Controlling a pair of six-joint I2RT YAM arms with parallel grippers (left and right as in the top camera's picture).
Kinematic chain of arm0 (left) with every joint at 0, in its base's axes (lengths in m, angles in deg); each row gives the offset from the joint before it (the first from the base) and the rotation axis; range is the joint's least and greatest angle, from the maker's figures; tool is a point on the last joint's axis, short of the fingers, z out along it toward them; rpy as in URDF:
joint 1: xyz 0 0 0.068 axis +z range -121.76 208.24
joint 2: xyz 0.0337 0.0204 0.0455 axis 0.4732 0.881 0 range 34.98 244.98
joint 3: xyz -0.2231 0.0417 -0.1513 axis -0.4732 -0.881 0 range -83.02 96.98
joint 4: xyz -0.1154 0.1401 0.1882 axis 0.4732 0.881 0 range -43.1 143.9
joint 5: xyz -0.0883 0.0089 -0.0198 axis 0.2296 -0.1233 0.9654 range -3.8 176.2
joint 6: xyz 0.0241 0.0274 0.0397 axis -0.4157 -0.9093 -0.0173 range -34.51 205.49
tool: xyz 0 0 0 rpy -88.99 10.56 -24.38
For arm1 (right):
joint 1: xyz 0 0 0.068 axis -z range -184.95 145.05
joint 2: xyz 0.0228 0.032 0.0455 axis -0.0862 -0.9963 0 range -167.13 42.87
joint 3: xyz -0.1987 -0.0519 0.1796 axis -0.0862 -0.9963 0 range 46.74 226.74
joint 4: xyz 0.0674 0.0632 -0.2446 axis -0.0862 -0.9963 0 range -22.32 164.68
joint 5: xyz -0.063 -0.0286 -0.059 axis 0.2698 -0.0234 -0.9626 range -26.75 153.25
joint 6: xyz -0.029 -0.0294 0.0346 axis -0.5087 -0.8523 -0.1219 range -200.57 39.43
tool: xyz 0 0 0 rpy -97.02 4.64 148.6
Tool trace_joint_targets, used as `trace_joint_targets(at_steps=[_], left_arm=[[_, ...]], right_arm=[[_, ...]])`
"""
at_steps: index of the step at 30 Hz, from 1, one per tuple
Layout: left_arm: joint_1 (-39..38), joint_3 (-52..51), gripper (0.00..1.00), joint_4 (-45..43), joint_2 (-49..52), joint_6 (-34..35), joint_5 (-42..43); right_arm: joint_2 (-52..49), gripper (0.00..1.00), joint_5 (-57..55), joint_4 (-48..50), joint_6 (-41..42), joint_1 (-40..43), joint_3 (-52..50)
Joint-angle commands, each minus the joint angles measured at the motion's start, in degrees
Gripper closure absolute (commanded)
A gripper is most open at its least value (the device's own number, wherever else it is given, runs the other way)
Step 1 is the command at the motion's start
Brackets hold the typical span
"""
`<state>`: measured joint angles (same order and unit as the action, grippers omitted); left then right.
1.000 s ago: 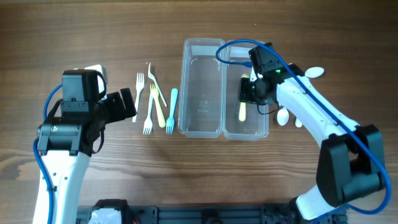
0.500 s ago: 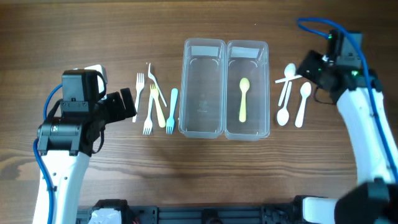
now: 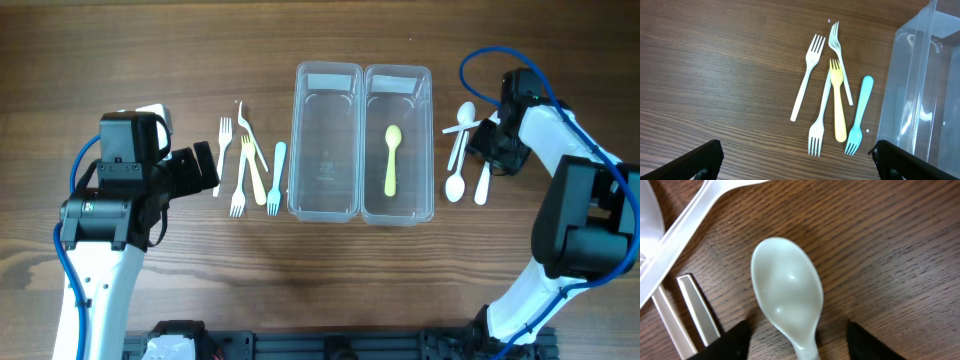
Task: Pack container
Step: 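Grasp a white spoon with the right gripper and place it in the right container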
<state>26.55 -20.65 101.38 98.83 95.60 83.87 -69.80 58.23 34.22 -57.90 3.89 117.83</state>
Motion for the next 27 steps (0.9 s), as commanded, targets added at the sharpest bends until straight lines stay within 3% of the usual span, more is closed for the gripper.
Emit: trace_joint_targets(at_steps=[1, 2, 11, 15, 21, 24, 27], left_arm=[[0.44, 1.07, 0.0, 0.07, 0.02, -0.92, -0.57], [0.44, 1.07, 0.0, 0.07, 0.02, -0.92, -0.57], [0.44, 1.07, 0.0, 0.07, 0.02, -0.92, -0.57], [0.44, 1.07, 0.0, 0.07, 0.02, -0.92, -0.57], [0.44, 1.07, 0.0, 0.07, 0.02, -0.92, -0.57], [0.44, 1.07, 0.0, 0.07, 0.02, -0.92, -0.57], [0.44, 1.07, 0.0, 0.07, 0.02, -0.92, -0.57]], right_arm=[[-2.23, 0.51, 0.55, -0.24, -0.17, 0.13, 0.04], [-2.23, 0.59, 0.55, -0.26, -0.15, 0.13, -0.02], [-1.38, 0.94, 0.57, -2.73, 1.53, 0.13, -0.2], [4.83, 0.94, 0.59, -3.8, 1.51, 0.13, -0.11], [28.55, 0.91, 13.44, -4.59, 1.22, -0.74, -0.09], [38.12, 0.93, 18.64, -4.66, 1.2, -4.92, -0.11], [40.17, 0.91, 18.38, -5.22, -1.79, -12.87, -0.42]])
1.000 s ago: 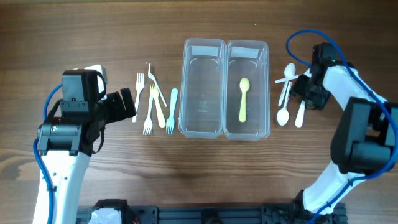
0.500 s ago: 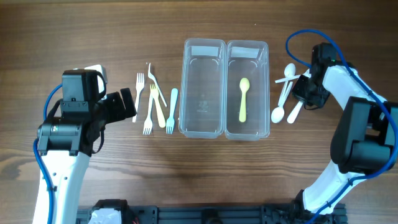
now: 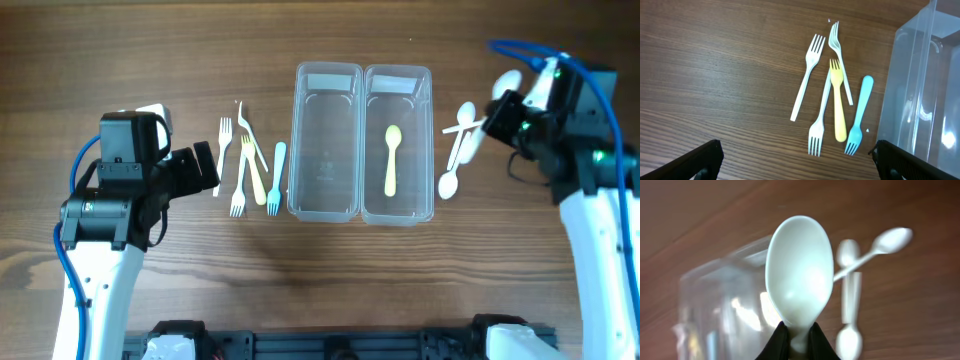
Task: Pack container
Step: 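Grasp a white spoon with the right gripper and place it in the right container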
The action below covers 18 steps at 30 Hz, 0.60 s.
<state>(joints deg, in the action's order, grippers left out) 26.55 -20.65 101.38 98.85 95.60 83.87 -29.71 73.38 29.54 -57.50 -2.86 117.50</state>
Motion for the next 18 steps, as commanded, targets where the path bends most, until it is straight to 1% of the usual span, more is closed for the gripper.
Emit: trace_joint_targets(at_steps=[1, 4, 6, 8, 9, 10, 11, 14, 16, 18], left_arm=[[0.44, 1.07, 0.0, 0.07, 0.0, -0.92, -0.57], [0.44, 1.07, 0.0, 0.07, 0.0, -0.92, -0.57], [0.44, 1.07, 0.0, 0.07, 0.0, -0.92, -0.57], [0.44, 1.07, 0.0, 0.07, 0.0, -0.92, -0.57], [0.44, 1.07, 0.0, 0.07, 0.0, -0.92, -0.57], [0.44, 1.07, 0.0, 0.07, 0.0, -0.92, -0.55], [0.44, 1.07, 0.0, 0.07, 0.0, -0.92, -0.57], [0.44, 1.07, 0.0, 0.07, 0.0, -0.92, -0.55], [0.44, 1.07, 0.0, 0.07, 0.0, -0.92, -0.57], [0.44, 1.07, 0.0, 0.07, 0.0, -0.92, -0.57]], right_arm=[[-0.57, 0.91, 2.38, -0.55, -2.21, -8.04, -0.61], [-6.19, 0.89, -3.06, 2.4, -1.88, -13.88, -4.92], [-11.34, 0.89, -2.84, 6.36, -1.97, -15.43, -7.23], [-18.49, 0.9, -2.62, 9.84, -2.16, -16.87, -7.8], [-20.35, 0.89, -2.62, 10.91, -2.16, -17.35, -7.78], [-22.32, 0.84, -2.6, 11.93, -2.14, -18.03, -7.78], [-23.41, 0.76, -2.62, 12.87, -2.16, -18.47, -7.78], [-22.88, 0.57, -2.4, 14.29, -3.91, -18.62, -7.65], [-21.27, 0.54, -2.58, 13.81, -5.18, -18.56, -6.62], [-17.64, 0.54, -3.91, 12.61, -5.09, -17.57, -4.26]])
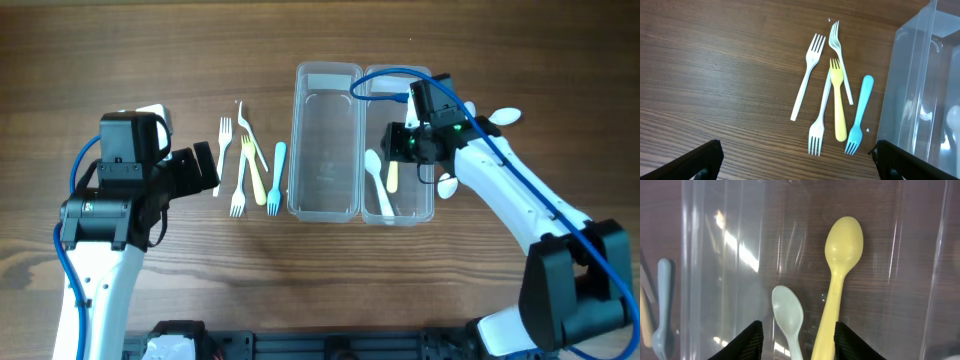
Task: Pack container
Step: 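Grasp a white spoon with the right gripper and place it in the right container, then grasp another white spoon with the right gripper and drop it in the right container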
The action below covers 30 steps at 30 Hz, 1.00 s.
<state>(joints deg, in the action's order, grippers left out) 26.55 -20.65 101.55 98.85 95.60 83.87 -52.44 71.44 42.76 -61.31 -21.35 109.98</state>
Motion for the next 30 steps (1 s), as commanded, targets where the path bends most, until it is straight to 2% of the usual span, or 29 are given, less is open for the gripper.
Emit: trace_joint_targets(at_steps=[1, 4, 6, 8, 11, 13, 19, 21, 23, 24, 30], left_arm=[[0.44, 1.07, 0.0, -0.11, 0.0, -0.92, -0.57], [0.44, 1.07, 0.0, -0.11, 0.0, -0.92, -0.57], [0.44, 1.07, 0.0, -0.11, 0.0, -0.92, -0.57], [0.44, 1.07, 0.0, -0.11, 0.0, -0.92, -0.57], [0.44, 1.07, 0.0, -0.11, 0.0, -0.92, -0.57], [0.44, 1.07, 0.0, -0.11, 0.0, -0.92, -0.57], [0.44, 1.07, 0.0, -0.13, 0.0, -0.92, -0.57], [0.44, 1.07, 0.0, -0.11, 0.0, -0.92, -0.57], [0.44, 1.07, 0.0, -0.11, 0.0, -0.92, -0.57], [0.44, 1.07, 0.0, -0.11, 0.0, -0.92, -0.57], [0.44, 1.07, 0.0, -0.11, 0.0, -0.92, -0.57]], right_arm=[[7.19, 0.54, -3.32, -0.61, -1.22, 2.16, 4.13], [12.5, 0.54, -8.46, -0.04, -0.44, 6.97, 4.7], [14.21, 0.54, -10.29, -1.6, 2.93, 13.25, 4.7], [12.74, 0.54, -9.75, -3.96, 6.6, 18.47, 4.57], [6.32, 0.55, -5.29, -6.82, 7.23, 23.34, 4.57], [1.64, 0.54, -5.11, -8.96, 9.49, 23.61, 4.57], [-8.44, 0.54, -2.8, -9.01, 9.2, 23.39, 4.57], [-9.97, 0.55, -2.78, -9.01, 9.22, 23.39, 4.57], [-10.73, 0.66, -2.08, -9.05, 9.18, 23.32, 4.55], [-11.02, 0.69, -2.14, -9.31, 8.94, 23.12, 4.52], [-11.28, 0.68, -2.36, -8.61, 7.65, 22.58, 3.34]])
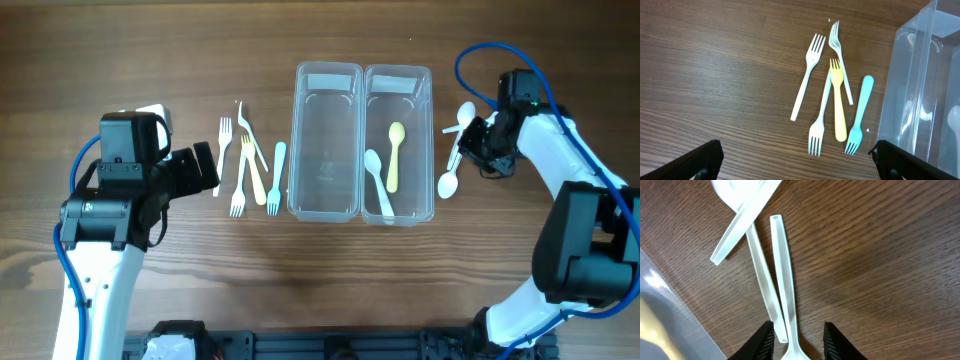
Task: Pack container
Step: 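Grasp another white spoon with the right gripper and drop it in the right container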
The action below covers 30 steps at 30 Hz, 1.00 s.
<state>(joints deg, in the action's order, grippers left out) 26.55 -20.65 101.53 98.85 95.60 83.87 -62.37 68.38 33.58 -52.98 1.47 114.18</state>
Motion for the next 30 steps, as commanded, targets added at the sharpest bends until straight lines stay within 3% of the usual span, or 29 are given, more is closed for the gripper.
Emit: trace_joint_targets(at_steps=[1, 17, 30], left_arm=[[0.44, 1.07, 0.0, -0.09, 0.0, -0.92, -0.55], [0.44, 1.07, 0.0, -0.09, 0.0, -0.92, -0.57], [0.44, 1.07, 0.0, -0.09, 0.0, -0.92, -0.57]], right_arm=[[-1.36, 0.68, 0.72, 1.27, -0.79, -0.24, -1.18], [-5.79, 0.68, 0.26, 7.96, -6.62, -2.19, -4.2], [-8.07, 0.67, -4.02, 3.41, -4.81, -2.16, -4.2]])
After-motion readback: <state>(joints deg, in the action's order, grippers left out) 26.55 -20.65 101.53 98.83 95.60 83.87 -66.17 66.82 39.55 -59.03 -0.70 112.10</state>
